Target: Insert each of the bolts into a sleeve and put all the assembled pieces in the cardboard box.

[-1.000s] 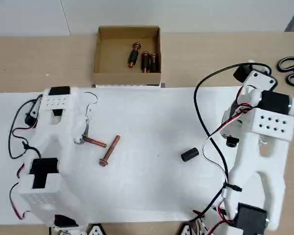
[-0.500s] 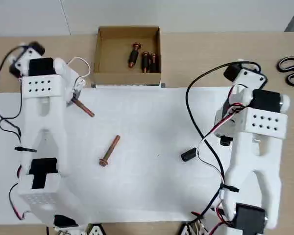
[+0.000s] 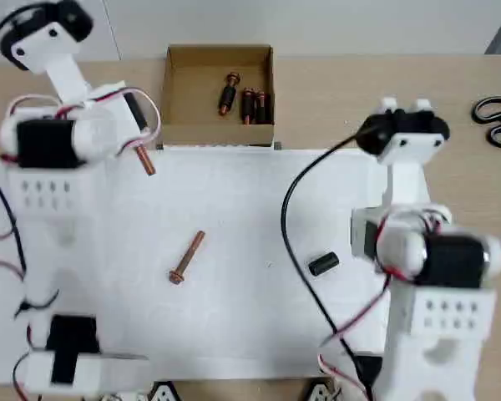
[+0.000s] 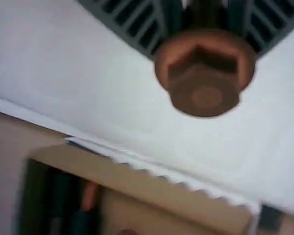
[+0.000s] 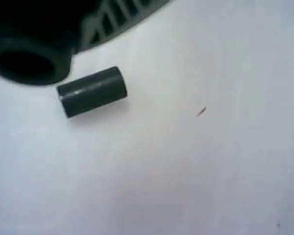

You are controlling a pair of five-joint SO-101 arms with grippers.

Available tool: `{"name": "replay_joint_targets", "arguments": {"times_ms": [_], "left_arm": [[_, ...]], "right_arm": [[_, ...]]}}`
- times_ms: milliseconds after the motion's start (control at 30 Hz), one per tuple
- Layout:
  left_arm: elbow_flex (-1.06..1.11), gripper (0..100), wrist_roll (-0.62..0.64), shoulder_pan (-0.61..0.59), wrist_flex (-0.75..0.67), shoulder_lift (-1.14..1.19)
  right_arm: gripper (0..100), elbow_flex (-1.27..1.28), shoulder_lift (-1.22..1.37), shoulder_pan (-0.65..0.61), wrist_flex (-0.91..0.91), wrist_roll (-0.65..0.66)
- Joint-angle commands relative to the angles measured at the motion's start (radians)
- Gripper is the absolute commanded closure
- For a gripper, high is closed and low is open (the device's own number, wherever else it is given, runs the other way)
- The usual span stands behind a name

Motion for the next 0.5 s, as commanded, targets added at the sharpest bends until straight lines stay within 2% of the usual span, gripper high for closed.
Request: {"name": "replay_joint_targets", "arguments": {"times_ms": [0,133,300,467], "left_arm": [[-0.038,99,-0.052,0.057,0.017,-0.150],[0.059,99,-0.127,0.098,0.017,-0.273],[0.298,99,-0.219,0.118,0.006,-0.477],[0.613,99,-0.221,0.112,-0.123,-0.701]], "right_arm": [[99.7,0.035,-0.113,-0.010,0.012,0.048],[99.7,0.109,-0.229,-0.012,0.010,0.095],[99.7,0.201,-0.406,-0.012,0.004,0.176],[99.7,0.311,-0.547,-0.012,-0.047,0.210]]}}
